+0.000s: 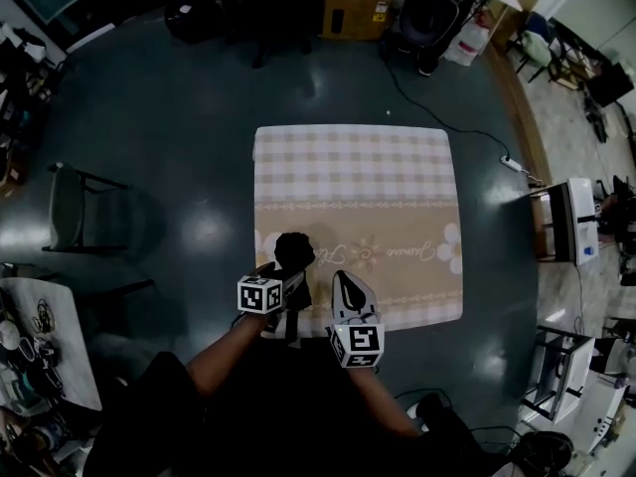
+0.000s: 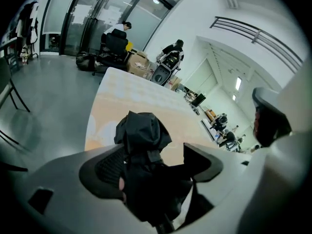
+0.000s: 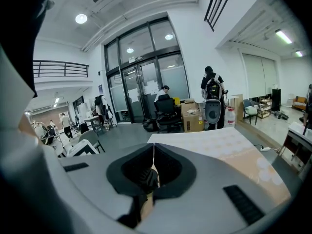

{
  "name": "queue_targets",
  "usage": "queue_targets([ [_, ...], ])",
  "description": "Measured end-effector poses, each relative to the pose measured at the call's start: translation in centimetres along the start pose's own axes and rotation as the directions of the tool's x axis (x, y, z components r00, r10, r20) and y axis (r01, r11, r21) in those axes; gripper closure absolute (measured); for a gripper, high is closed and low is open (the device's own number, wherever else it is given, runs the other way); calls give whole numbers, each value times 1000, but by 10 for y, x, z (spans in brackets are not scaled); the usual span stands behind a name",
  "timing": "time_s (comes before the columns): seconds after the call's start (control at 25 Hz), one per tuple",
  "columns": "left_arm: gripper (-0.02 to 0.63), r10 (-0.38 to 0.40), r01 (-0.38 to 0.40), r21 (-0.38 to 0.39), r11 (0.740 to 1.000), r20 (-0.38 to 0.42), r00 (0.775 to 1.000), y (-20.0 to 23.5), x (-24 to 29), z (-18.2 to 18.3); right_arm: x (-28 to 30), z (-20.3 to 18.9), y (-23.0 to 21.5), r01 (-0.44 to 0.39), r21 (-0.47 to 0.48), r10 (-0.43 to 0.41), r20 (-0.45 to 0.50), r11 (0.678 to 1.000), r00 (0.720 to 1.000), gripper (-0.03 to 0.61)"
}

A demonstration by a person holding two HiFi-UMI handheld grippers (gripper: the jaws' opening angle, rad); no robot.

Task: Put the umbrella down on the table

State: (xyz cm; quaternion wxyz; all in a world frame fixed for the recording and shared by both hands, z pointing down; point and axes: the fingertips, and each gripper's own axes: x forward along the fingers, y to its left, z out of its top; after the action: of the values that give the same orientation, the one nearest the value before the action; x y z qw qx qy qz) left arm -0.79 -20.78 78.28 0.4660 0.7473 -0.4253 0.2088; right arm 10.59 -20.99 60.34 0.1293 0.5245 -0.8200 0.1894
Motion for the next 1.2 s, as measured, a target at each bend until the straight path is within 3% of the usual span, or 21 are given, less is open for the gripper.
queue_targets([
  [0.2,233,-65,61,34,998,103,993,-38,-37,18,-20,16,7,15,-13,-15,31,1000,999,561],
  [0.36,235,-201,176,164,971,146,969,-83,-70,27,-38,28,19,20,-32,-18,68,999,998,561],
  [0.48,235,-341,273,296,915,212,916,-117,-109,38,-48,32,36,43,-46,-38,95,998,995,561],
  [0.6,244,-399,271,397,877,287,871,-144,-151,51,-64,41,52,64,-38,-59,124,997,990,561],
  [0.72,278,-484,296,473,830,347,803,-171,-192,65,-81,53,65,92,-40,-85,153,995,985,561],
  [0.8,328,-520,289,525,800,368,771,-182,-213,69,-90,57,72,127,-42,-118,171,991,978,561],
  [0.96,438,-563,247,621,744,383,733,-198,-247,65,-110,66,89,172,-29,-161,221,985,962,561],
  [1.08,559,-533,221,594,774,420,735,-199,-264,67,-120,73,105,187,-29,-173,253,982,952,561],
  [1.2,595,-504,199,567,799,452,736,-195,-276,69,-122,75,123,196,-45,-177,266,980,948,560],
])
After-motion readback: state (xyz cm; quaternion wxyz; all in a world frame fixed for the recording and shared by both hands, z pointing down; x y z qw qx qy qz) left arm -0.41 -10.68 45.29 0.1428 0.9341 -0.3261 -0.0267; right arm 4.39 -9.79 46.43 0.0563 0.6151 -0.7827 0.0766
